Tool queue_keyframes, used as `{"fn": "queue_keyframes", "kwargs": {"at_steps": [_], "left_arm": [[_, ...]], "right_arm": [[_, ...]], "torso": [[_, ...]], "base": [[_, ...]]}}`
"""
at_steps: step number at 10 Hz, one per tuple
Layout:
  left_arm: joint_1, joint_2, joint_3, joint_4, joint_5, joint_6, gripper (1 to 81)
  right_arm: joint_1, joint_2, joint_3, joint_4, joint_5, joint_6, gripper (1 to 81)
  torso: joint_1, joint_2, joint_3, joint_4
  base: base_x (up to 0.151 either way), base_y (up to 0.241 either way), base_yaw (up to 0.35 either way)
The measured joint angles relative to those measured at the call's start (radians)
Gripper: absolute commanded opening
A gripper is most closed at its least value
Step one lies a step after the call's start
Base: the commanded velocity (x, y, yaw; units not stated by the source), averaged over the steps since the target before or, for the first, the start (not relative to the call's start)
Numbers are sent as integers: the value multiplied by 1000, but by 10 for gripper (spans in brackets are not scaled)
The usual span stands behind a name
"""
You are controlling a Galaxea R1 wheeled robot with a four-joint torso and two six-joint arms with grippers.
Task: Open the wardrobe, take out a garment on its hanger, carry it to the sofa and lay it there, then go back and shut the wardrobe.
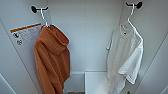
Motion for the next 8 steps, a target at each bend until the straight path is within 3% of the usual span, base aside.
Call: {"fn": "queue_keyframes", "kwargs": {"at_steps": [5, 8], "left_arm": [[3, -12, 36, 1, 0, 0, 811], [-10, -55, 118, 4, 5, 0, 811]], "right_arm": [[-32, -42, 81, -75, 42, -1, 811], [-57, -82, 146, -95, 76, -1, 811]], "torso": [[-1, 0, 0, 0], [-1, 0, 26, 0]], "base": [[0, 0, 0], [0, 0, 0]]}}
